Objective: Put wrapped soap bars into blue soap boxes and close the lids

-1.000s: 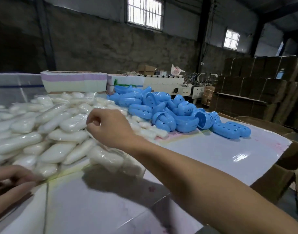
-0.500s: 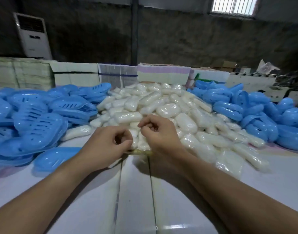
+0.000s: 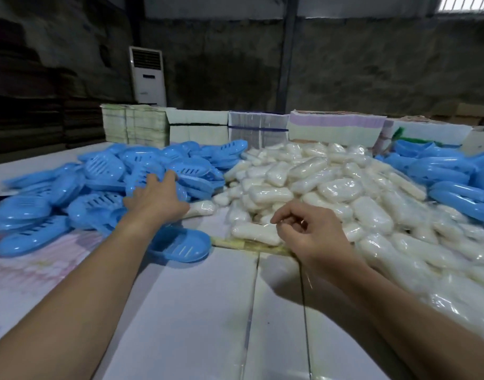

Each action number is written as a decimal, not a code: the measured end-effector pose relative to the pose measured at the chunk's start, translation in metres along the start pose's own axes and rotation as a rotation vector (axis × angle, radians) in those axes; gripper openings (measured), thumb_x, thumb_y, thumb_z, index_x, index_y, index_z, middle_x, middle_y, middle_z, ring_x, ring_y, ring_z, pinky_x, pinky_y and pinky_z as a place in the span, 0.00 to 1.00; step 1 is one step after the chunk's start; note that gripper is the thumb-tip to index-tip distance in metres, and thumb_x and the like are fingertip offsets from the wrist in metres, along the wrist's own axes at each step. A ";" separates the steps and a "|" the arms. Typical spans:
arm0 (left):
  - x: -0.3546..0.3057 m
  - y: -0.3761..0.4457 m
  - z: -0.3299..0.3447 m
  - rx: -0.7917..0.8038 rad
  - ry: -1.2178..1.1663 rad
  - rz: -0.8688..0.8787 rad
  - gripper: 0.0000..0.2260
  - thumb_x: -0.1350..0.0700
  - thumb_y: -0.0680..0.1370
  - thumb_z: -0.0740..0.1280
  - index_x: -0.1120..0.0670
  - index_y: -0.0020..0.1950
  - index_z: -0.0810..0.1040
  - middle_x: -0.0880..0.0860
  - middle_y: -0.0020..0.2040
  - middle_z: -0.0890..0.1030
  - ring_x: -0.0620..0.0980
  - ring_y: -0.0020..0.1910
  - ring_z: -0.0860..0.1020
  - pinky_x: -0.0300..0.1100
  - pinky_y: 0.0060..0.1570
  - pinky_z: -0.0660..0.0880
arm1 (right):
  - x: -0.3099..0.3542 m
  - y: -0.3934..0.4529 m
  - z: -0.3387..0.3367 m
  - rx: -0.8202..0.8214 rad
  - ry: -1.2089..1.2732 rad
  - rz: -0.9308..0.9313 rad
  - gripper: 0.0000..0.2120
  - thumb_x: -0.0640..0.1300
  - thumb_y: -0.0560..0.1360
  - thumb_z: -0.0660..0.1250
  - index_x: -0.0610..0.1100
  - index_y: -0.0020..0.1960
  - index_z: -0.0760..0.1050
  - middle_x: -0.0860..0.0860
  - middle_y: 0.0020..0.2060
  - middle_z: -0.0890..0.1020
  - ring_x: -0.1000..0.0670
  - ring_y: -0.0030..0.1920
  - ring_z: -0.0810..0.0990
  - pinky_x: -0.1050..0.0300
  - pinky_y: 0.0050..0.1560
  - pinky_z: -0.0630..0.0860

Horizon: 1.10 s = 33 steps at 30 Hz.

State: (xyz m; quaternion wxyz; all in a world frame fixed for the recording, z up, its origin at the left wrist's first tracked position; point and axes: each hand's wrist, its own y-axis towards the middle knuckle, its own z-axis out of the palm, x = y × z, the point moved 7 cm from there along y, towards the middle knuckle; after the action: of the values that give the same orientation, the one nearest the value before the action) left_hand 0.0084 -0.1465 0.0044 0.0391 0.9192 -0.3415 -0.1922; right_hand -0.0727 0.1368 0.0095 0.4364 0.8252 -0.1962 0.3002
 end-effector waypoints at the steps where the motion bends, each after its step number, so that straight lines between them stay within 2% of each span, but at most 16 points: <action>1: 0.005 0.001 0.002 0.027 -0.023 -0.008 0.29 0.51 0.74 0.69 0.44 0.72 0.63 0.55 0.69 0.65 0.64 0.65 0.71 0.59 0.63 0.68 | 0.000 0.000 0.000 0.003 0.009 0.003 0.09 0.38 0.68 0.65 0.51 0.38 0.79 0.60 0.22 0.70 0.57 0.26 0.67 0.69 0.30 0.62; 4: 0.004 0.003 -0.008 -0.094 -0.134 0.062 0.30 0.52 0.74 0.72 0.45 0.73 0.64 0.53 0.69 0.66 0.60 0.62 0.74 0.55 0.59 0.72 | -0.003 0.002 -0.001 -0.002 0.026 0.030 0.09 0.41 0.66 0.64 0.53 0.40 0.80 0.59 0.22 0.70 0.57 0.26 0.67 0.68 0.30 0.62; 7: -0.013 -0.009 -0.021 -0.265 -0.284 0.219 0.31 0.48 0.73 0.76 0.43 0.72 0.66 0.50 0.68 0.68 0.56 0.63 0.74 0.52 0.57 0.72 | -0.007 0.002 -0.003 -0.019 0.054 0.053 0.09 0.43 0.66 0.63 0.54 0.40 0.80 0.59 0.23 0.69 0.56 0.27 0.65 0.62 0.33 0.64; 10: -0.033 -0.021 -0.017 -0.257 -0.347 0.352 0.34 0.45 0.71 0.78 0.42 0.74 0.67 0.49 0.69 0.70 0.54 0.66 0.72 0.53 0.63 0.72 | -0.009 0.002 -0.005 -0.031 0.065 0.075 0.09 0.42 0.65 0.63 0.53 0.39 0.80 0.58 0.23 0.68 0.56 0.27 0.64 0.54 0.35 0.68; 13: -0.050 -0.037 -0.025 -0.332 -0.458 0.471 0.31 0.45 0.71 0.78 0.43 0.72 0.71 0.46 0.69 0.72 0.51 0.69 0.70 0.50 0.65 0.69 | -0.006 0.005 -0.012 -0.084 0.026 0.058 0.10 0.43 0.65 0.64 0.55 0.39 0.80 0.58 0.23 0.69 0.56 0.27 0.65 0.60 0.33 0.68; 16: -0.067 -0.063 -0.036 -0.398 -0.685 0.583 0.28 0.47 0.70 0.79 0.39 0.67 0.73 0.39 0.63 0.74 0.44 0.64 0.72 0.42 0.62 0.70 | -0.004 0.007 -0.026 -0.166 0.025 0.040 0.11 0.39 0.67 0.66 0.54 0.39 0.81 0.55 0.25 0.71 0.56 0.27 0.66 0.65 0.29 0.65; 18: -0.081 -0.082 -0.038 -0.334 -0.872 0.664 0.26 0.48 0.68 0.80 0.35 0.62 0.74 0.35 0.59 0.74 0.36 0.60 0.74 0.36 0.58 0.74 | -0.005 0.008 -0.038 -0.232 -0.009 0.044 0.13 0.35 0.70 0.67 0.52 0.39 0.81 0.48 0.28 0.75 0.56 0.28 0.68 0.66 0.30 0.66; 20: -0.095 -0.095 -0.031 -0.143 -1.044 0.704 0.23 0.45 0.65 0.80 0.32 0.56 0.76 0.36 0.58 0.75 0.36 0.57 0.76 0.31 0.50 0.77 | -0.008 0.008 -0.053 -0.315 -0.039 0.062 0.11 0.36 0.70 0.66 0.52 0.39 0.81 0.47 0.32 0.79 0.57 0.30 0.71 0.67 0.32 0.68; 22: -0.111 -0.106 -0.013 0.120 -1.120 0.742 0.18 0.44 0.61 0.79 0.36 0.47 0.78 0.41 0.54 0.78 0.40 0.51 0.80 0.32 0.44 0.77 | -0.013 0.009 -0.070 -0.385 -0.103 0.109 0.10 0.38 0.70 0.67 0.53 0.40 0.80 0.50 0.32 0.79 0.59 0.31 0.72 0.68 0.34 0.69; 24: -0.123 -0.116 0.007 0.320 -1.052 0.812 0.17 0.47 0.61 0.81 0.41 0.41 0.76 0.50 0.51 0.80 0.48 0.49 0.82 0.40 0.44 0.81 | -0.022 0.012 -0.084 -0.374 -0.223 0.183 0.09 0.39 0.71 0.68 0.53 0.43 0.80 0.53 0.33 0.78 0.58 0.34 0.74 0.65 0.37 0.70; 26: -0.129 -0.125 0.020 0.379 -0.839 0.920 0.17 0.49 0.63 0.82 0.42 0.40 0.74 0.53 0.51 0.80 0.51 0.51 0.81 0.50 0.52 0.80 | -0.031 0.016 -0.086 -0.219 -0.409 0.259 0.10 0.41 0.71 0.69 0.54 0.48 0.80 0.54 0.39 0.79 0.53 0.41 0.76 0.58 0.43 0.70; 27: -0.130 -0.128 0.024 0.387 -0.748 0.969 0.17 0.51 0.64 0.83 0.44 0.39 0.75 0.51 0.52 0.80 0.49 0.53 0.80 0.50 0.56 0.78 | -0.034 0.017 -0.082 -0.098 -0.523 0.288 0.12 0.42 0.71 0.69 0.53 0.53 0.81 0.53 0.44 0.80 0.51 0.46 0.76 0.57 0.46 0.69; 29: -0.128 -0.130 0.027 0.428 -0.681 1.006 0.14 0.53 0.66 0.83 0.45 0.39 0.77 0.46 0.55 0.80 0.42 0.56 0.78 0.44 0.60 0.75 | -0.039 0.016 -0.072 0.105 -0.687 0.309 0.18 0.45 0.71 0.70 0.53 0.60 0.80 0.49 0.55 0.78 0.47 0.57 0.74 0.55 0.55 0.69; 30: -0.126 -0.128 0.026 0.447 -0.673 1.006 0.13 0.54 0.67 0.82 0.45 0.40 0.78 0.44 0.55 0.79 0.41 0.56 0.78 0.41 0.60 0.75 | -0.038 0.016 -0.069 0.153 -0.721 0.307 0.20 0.46 0.71 0.70 0.54 0.63 0.78 0.48 0.58 0.77 0.45 0.61 0.72 0.54 0.58 0.68; 33: -0.121 -0.124 0.024 0.449 -0.601 1.011 0.16 0.53 0.66 0.82 0.41 0.44 0.79 0.42 0.54 0.79 0.42 0.56 0.78 0.39 0.59 0.74 | -0.031 0.015 -0.059 0.243 -0.801 0.267 0.25 0.47 0.72 0.68 0.64 0.66 0.72 0.52 0.57 0.71 0.46 0.61 0.65 0.52 0.59 0.66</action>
State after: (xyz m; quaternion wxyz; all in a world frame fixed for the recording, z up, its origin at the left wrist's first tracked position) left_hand -0.0086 0.0273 -0.0030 -0.1663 0.5357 -0.7621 -0.3234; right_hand -0.1235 0.1800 0.0235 0.1831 0.8893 -0.4180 0.0312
